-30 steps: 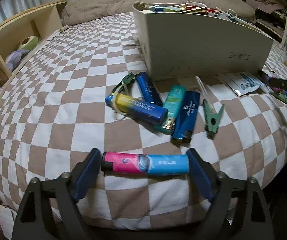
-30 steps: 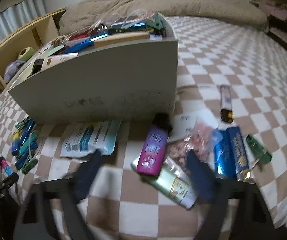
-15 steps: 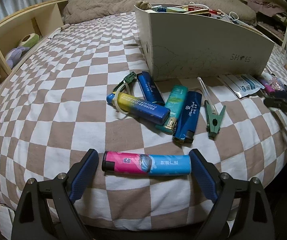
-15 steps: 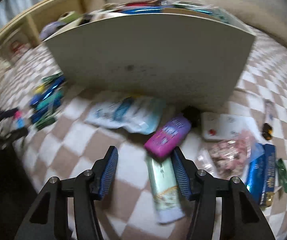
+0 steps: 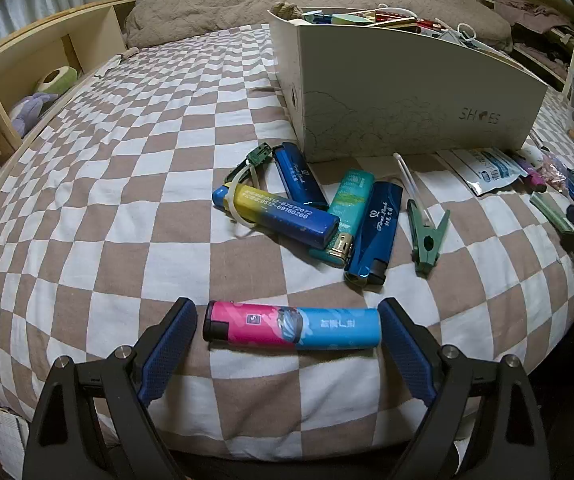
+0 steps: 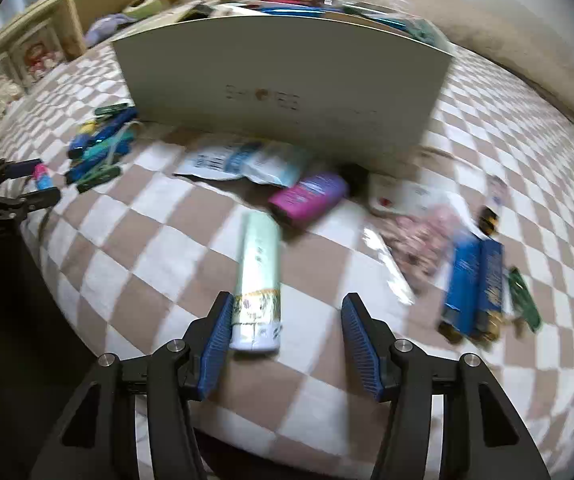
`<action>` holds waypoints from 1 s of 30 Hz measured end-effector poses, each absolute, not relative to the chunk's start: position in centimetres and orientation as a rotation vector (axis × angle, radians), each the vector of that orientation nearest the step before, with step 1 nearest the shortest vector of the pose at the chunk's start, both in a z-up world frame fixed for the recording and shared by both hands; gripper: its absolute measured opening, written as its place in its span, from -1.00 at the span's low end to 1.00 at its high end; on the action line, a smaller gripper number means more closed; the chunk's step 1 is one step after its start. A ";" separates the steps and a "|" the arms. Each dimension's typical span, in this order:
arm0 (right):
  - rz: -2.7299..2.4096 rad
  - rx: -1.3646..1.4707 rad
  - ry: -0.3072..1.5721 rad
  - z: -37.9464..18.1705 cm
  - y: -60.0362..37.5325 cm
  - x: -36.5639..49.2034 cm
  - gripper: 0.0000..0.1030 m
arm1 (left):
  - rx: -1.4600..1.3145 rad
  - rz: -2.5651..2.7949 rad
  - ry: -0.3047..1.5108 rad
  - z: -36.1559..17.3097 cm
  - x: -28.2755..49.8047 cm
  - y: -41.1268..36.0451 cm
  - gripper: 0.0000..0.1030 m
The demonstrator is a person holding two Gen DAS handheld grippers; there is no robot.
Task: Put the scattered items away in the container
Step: 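Lift the pink-and-blue lighter with the left tool while the right tool grasps the pale green lighter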
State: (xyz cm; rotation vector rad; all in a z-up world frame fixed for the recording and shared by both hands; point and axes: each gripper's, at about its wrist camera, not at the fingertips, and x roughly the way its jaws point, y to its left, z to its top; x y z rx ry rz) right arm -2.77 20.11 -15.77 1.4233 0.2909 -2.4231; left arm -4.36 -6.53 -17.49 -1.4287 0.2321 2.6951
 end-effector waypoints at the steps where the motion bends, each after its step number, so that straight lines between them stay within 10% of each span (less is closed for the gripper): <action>1: -2.445 1.435 0.291 -15.7 20.5 -2.9 0.10 | -1.428 2.695 0.230 -17.5 -4.3 -6.6 0.79; 15: -2.573 1.476 0.010 -16.1 20.7 -3.3 0.10 | -1.448 2.683 0.253 -17.9 -4.5 -6.4 1.00; 22: -2.671 1.488 0.055 -16.7 19.3 -3.7 0.69 | -1.451 2.691 0.266 -17.8 -4.0 -6.5 1.00; 30: -2.676 1.493 -0.072 -16.6 20.4 -5.0 0.70 | -1.456 2.683 0.255 -17.7 -3.9 -6.8 1.00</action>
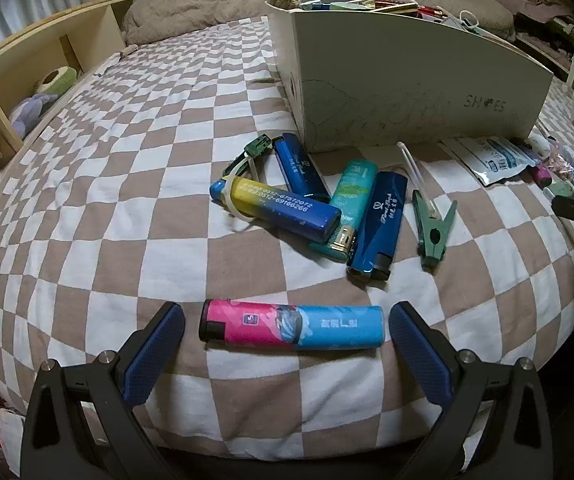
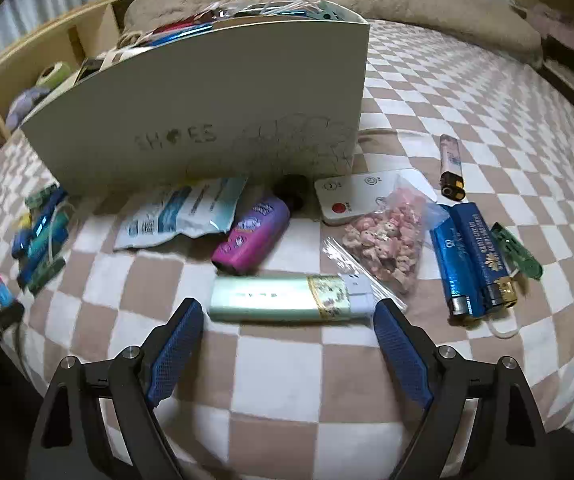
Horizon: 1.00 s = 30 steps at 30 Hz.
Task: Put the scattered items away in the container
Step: 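Lift the pink-and-blue lighter with the left tool while the right tool grasps the pale green lighter, then carry both lighters over the white box with both tools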
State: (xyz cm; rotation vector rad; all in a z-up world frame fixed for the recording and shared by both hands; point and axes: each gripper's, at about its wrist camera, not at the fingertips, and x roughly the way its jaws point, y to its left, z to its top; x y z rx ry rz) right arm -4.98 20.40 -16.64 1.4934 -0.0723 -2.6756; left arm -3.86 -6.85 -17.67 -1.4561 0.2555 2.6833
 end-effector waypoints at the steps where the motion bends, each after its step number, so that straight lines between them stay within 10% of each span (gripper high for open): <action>1: -2.682 1.497 -0.083 -16.7 20.4 -5.1 0.70 | -1.456 2.683 0.254 -17.7 -3.9 -6.8 1.00; 13: -2.686 1.448 -0.006 -16.8 19.9 -3.6 0.61 | -1.415 2.694 0.263 -17.1 -3.4 -6.6 0.58; 30: -2.635 1.264 -0.050 -12.0 19.7 -1.5 0.61 | -1.309 2.726 0.141 -13.3 -1.8 -5.1 0.58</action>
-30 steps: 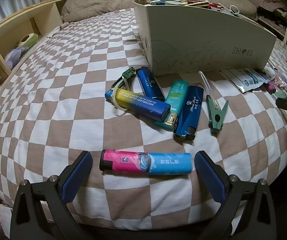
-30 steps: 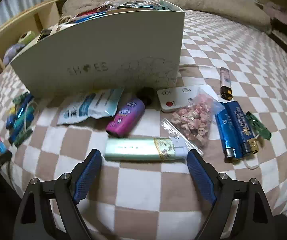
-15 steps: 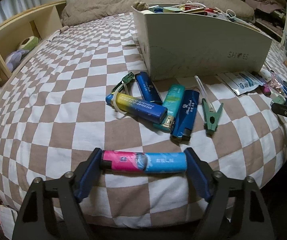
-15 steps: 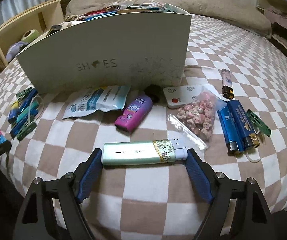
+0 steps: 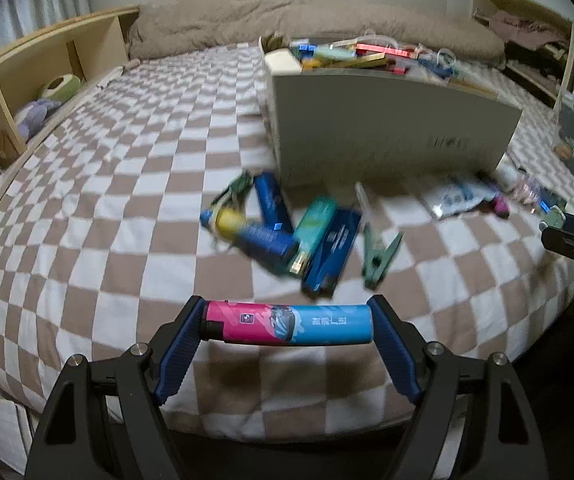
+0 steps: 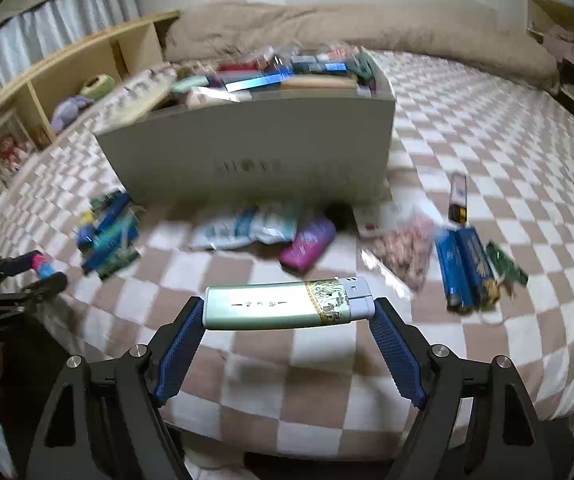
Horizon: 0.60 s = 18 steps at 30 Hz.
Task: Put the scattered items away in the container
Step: 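Carry both lighters over the white box with both tools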
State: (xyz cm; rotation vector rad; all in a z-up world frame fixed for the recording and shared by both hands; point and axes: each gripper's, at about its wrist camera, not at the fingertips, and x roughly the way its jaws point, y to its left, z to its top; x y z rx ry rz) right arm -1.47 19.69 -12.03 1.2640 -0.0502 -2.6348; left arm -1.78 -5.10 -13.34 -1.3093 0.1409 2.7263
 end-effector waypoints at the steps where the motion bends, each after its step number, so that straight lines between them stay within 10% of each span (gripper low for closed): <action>1: -2.635 1.246 -0.055 -11.6 19.6 -1.4 0.61 | -1.296 2.730 0.132 -12.9 -1.9 -5.0 0.58; 18: -2.610 1.031 -0.037 -5.0 19.9 -7.6 0.61 | -1.012 2.761 0.067 -5.5 -8.5 -1.7 0.58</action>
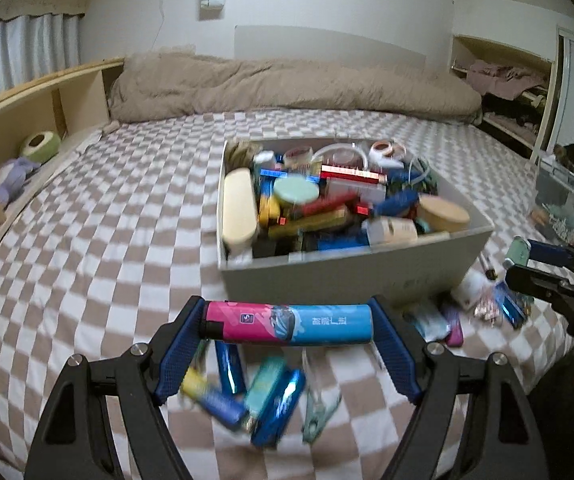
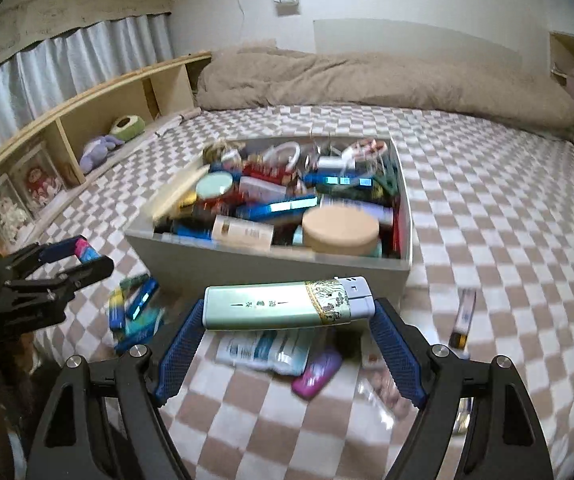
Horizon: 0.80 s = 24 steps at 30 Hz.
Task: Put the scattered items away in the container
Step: 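Carry both lighters over the white box with both tools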
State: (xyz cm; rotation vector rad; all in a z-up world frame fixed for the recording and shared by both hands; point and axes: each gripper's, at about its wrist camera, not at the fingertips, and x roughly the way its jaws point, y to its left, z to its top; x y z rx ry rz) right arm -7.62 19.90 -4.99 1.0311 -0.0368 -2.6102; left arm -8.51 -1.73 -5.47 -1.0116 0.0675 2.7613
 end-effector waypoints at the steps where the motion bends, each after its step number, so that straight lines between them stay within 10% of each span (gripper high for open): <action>1: -2.606 1.023 -0.039 -4.5 20.0 -8.3 0.61 | -1.005 2.764 0.067 -5.3 -8.9 -1.6 0.58; 24: -2.418 1.430 -0.341 -4.7 14.4 -33.6 0.61 | -0.987 2.753 0.006 -4.7 -16.1 -2.4 0.58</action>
